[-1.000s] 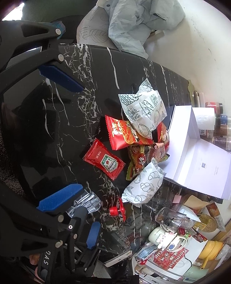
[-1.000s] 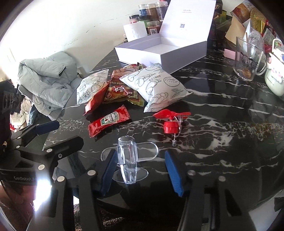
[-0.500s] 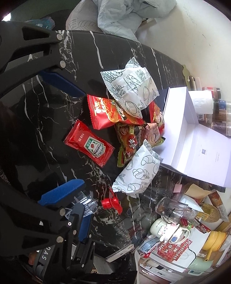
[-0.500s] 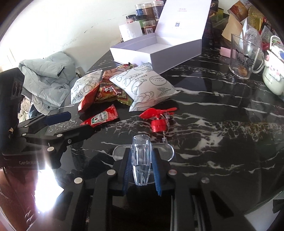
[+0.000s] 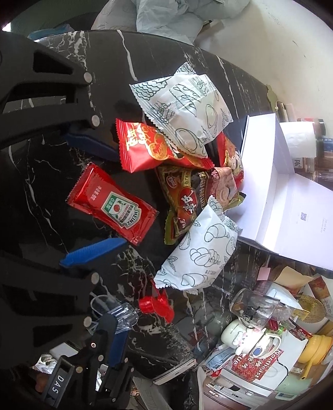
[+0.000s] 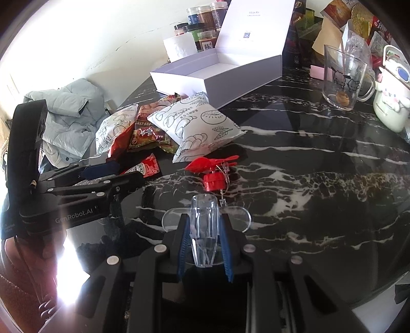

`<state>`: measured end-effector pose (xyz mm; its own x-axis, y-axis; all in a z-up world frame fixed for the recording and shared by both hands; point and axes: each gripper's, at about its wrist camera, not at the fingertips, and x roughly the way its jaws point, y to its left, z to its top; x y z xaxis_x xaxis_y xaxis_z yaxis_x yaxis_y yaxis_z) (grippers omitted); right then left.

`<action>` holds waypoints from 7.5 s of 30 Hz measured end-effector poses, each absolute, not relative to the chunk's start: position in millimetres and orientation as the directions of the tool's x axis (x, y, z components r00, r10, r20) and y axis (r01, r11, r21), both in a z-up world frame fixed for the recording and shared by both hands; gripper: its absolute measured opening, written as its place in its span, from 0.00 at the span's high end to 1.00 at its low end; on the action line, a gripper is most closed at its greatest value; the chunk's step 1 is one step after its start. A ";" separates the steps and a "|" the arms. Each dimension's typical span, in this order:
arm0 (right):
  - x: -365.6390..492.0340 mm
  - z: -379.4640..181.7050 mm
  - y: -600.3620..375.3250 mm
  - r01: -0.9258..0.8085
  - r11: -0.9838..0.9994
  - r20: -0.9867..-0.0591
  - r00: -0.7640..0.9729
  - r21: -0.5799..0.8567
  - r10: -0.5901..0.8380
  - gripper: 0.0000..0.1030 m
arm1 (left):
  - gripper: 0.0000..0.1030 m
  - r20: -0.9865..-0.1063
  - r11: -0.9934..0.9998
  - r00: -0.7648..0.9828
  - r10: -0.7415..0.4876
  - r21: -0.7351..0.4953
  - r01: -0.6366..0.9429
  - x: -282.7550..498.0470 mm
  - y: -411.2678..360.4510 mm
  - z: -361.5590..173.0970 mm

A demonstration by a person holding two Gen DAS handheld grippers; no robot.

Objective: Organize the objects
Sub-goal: 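Grasp the red Heinz ketchup packet with the left tool while the right tool holds the clear piece, then carry the ketchup packet and clear piece into the white box with both tools, then open the left tool to drop the ketchup packet while the right tool releases the clear piece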

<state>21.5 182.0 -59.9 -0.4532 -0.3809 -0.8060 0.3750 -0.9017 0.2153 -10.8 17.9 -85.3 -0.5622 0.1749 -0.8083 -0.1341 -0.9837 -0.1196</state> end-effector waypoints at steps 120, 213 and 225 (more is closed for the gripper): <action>-72.1 37.5 158.5 0.590 -0.801 -0.669 -0.554 0.103 -0.495 0.79 | 0.79 -0.749 -0.971 -0.649 0.133 0.032 -0.236 -75.2 27.3 16.0; -338.0 -21.4 110.1 0.411 -0.907 -0.778 -0.540 0.090 -0.322 0.66 | 0.62 -0.829 -0.974 -0.544 0.126 0.000 -0.226 -342.9 -1.3 -44.9; -319.2 11.1 122.1 0.385 -0.919 -0.734 -0.598 0.089 -0.322 0.51 | 0.45 -0.756 -0.981 -0.646 0.102 0.031 -0.191 -324.7 0.4 8.4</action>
